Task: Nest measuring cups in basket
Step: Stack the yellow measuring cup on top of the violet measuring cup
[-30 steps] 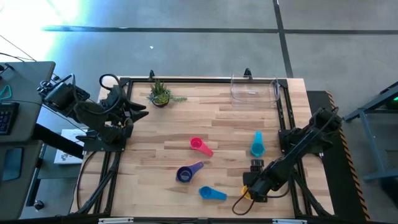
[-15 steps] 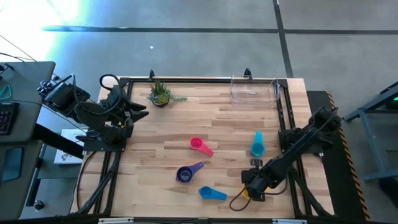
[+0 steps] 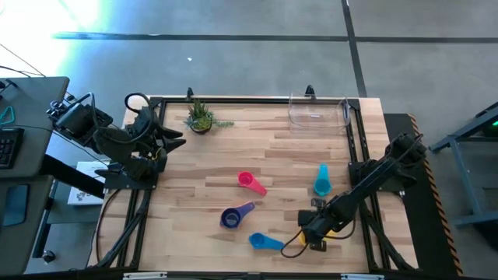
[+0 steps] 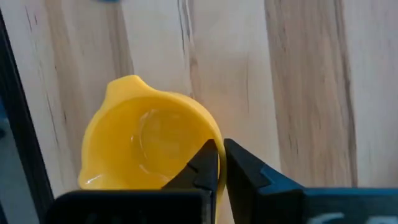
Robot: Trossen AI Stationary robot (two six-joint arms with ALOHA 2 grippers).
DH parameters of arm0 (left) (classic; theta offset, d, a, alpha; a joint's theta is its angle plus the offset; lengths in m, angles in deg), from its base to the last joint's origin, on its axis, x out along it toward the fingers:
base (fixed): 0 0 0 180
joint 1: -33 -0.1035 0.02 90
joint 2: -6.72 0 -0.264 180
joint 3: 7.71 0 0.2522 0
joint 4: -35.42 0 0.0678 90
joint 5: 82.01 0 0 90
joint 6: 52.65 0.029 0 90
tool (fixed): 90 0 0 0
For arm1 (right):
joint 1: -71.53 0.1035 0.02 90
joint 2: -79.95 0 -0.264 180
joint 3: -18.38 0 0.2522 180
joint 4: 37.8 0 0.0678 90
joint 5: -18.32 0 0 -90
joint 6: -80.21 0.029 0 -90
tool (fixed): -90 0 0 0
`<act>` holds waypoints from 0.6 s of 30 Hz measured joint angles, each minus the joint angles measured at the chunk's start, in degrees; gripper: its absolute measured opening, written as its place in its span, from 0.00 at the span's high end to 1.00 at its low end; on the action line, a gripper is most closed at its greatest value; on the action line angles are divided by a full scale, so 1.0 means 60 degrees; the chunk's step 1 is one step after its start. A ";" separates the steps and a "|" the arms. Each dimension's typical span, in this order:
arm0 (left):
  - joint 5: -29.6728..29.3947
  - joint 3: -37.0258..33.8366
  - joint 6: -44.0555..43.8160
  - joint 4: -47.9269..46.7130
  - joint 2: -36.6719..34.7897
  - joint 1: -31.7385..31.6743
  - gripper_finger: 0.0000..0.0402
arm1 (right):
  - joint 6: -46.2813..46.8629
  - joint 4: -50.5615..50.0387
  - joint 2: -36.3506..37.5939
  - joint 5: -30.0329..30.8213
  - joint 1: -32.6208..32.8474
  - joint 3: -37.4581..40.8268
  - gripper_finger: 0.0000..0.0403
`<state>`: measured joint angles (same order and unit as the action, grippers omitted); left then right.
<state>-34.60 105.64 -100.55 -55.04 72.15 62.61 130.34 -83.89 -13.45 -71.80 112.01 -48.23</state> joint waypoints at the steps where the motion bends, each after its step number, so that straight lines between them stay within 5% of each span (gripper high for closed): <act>1: 0.0000 0.0000 -0.0004 0.0000 0.0000 0.0000 0.71 | 0.0003 -0.0030 0.0000 -0.0025 -0.0067 -0.0092 0.97; 18: 0.0419 0.0000 0.0004 0.0004 0.0000 0.0000 0.71 | -0.1971 -0.1007 0.0000 0.1516 -0.2486 -0.3267 0.99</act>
<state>-32.09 105.64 -100.53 -55.02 72.15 62.61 118.52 -89.92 -13.45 -62.71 97.09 -67.83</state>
